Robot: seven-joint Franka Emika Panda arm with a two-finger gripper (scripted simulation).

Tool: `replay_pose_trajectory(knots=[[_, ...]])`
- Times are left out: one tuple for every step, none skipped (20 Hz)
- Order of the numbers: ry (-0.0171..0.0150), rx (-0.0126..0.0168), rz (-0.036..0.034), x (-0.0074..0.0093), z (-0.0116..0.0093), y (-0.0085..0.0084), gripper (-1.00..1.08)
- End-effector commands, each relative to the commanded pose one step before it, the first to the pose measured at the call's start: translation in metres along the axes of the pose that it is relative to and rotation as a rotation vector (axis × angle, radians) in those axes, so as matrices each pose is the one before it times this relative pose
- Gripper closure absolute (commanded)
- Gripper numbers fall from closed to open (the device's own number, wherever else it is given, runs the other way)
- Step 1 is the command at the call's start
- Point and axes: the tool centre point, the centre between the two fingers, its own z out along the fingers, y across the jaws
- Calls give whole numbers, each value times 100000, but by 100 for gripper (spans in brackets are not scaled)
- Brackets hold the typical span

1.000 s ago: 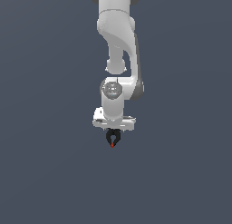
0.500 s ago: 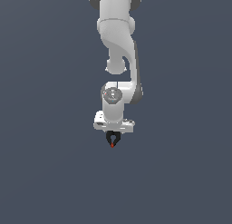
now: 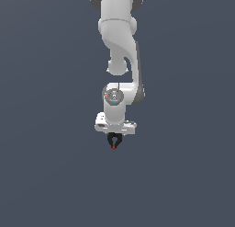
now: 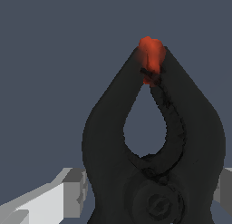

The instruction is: Pick up the object and move it to a goal position.

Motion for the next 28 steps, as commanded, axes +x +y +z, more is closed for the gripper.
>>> replay_pose_trajectory(knots=[[37, 20, -6, -31, -87, -49, 108], [0, 0, 0, -54, -100, -55, 108], [0, 0, 0, -75, -140, -77, 108], [0, 0, 0, -97, -181, -99, 108], [0, 0, 0, -119, -221, -121, 108], [0, 0, 0, -141, -262, -143, 108], [0, 0, 0, -162, -303, -166, 108], [0, 0, 0, -184, -345, -189, 108], [0, 0, 0, -206, -387, -211, 108], [0, 0, 0, -229, -429, -234, 108], [0, 0, 0, -251, -472, -258, 108], [0, 0, 0, -273, -516, -282, 108], [0, 0, 0, -296, -560, -306, 108], [0, 0, 0, -318, -605, -330, 108], [0, 0, 0, -341, -651, -355, 108], [0, 0, 0, -364, -698, -380, 108], [0, 0, 0, -387, -746, -406, 108], [0, 0, 0, -410, -796, -432, 108], [44, -49, -19, -436, -862, -472, 108], [0, 0, 0, -434, -856, -464, 108], [0, 0, 0, -434, -863, -467, 108], [0, 0, 0, -420, -845, -457, 108], [0, 0, 0, -402, -814, -440, 108], [31, -61, -9, -387, -789, -433, 108], [0, 0, 0, -361, -745, -402, 108], [0, 0, 0, -340, -711, -384, 108], [0, 0, 0, -318, -676, -366, 108], [0, 0, 0, -296, -639, -348, 108]])
